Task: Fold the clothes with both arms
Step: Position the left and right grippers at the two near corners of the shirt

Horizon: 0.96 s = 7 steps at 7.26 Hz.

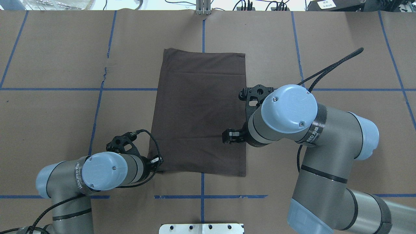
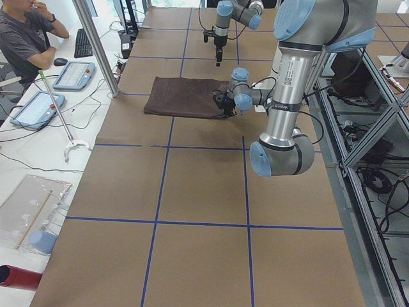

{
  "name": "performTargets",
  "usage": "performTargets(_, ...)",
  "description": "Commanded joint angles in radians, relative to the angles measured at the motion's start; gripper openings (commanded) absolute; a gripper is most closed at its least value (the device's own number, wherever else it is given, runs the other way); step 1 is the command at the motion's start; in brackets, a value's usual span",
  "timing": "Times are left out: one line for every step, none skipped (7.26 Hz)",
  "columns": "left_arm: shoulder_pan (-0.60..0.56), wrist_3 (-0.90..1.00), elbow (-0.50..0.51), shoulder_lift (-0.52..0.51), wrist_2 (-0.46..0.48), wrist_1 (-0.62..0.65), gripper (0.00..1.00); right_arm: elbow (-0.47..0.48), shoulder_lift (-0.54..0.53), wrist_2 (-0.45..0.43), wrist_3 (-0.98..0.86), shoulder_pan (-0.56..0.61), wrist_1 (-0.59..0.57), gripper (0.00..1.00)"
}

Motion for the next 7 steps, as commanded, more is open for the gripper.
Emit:
performTargets(0.004, 0.012, -0.004, 0.000, -0.001, 0.000, 0.00, -0.001, 0.000, 0.000, 0.060, -0.003, 0.002, 1.00)
performTargets(0.002, 0.015, -0.013, 0.001, -0.010, 0.000, 0.00, -0.005, -0.002, 0.000, 0.135, -0.015, 0.017, 1.00)
performTargets(0.001, 0.017, -0.047, -0.002, -0.012, 0.002, 0.00, -0.002, -0.002, -0.001, 0.277, -0.028, 0.049, 1.00)
performTargets(0.002, 0.017, -0.055, 0.000, -0.012, 0.002, 0.00, -0.018, -0.012, -0.012, 0.444, -0.087, 0.096, 1.00)
performTargets(0.001, 0.017, -0.056, 0.000, -0.012, 0.000, 0.00, -0.029, -0.012, -0.018, 0.564, -0.097, 0.110, 1.00)
performTargets(0.002, 0.017, -0.059, -0.003, -0.012, 0.000, 0.00, -0.038, -0.011, -0.020, 0.673, -0.106, 0.110, 1.00)
performTargets(0.002, 0.017, -0.059, -0.005, -0.012, 0.000, 0.00, -0.070, -0.008, -0.052, 0.755, -0.107, 0.113, 1.00)
